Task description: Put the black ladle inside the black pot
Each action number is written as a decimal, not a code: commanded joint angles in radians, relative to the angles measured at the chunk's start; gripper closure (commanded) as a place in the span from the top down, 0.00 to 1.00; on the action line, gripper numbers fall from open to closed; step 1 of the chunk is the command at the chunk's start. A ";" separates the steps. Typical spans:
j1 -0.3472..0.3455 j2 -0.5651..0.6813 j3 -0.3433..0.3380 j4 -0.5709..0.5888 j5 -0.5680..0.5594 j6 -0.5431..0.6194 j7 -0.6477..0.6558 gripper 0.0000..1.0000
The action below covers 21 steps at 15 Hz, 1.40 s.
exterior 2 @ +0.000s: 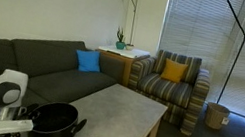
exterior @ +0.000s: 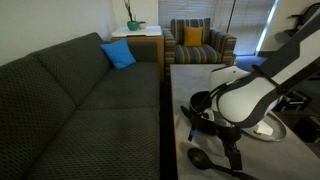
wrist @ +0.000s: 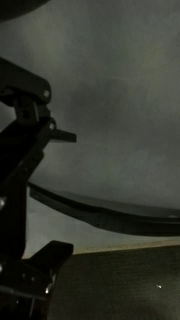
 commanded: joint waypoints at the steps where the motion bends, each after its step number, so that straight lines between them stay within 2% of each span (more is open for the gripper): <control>1: 0.007 0.000 -0.012 0.009 0.035 0.007 0.052 1.00; 7: 0.016 -0.007 -0.014 0.011 0.015 0.001 0.062 1.00; 11: 0.140 -0.038 -0.107 -0.011 -0.048 0.037 0.273 1.00; 15: 0.241 -0.063 -0.158 -0.062 -0.089 0.053 0.444 1.00; 21: 0.289 -0.065 -0.181 -0.165 -0.090 0.158 0.579 1.00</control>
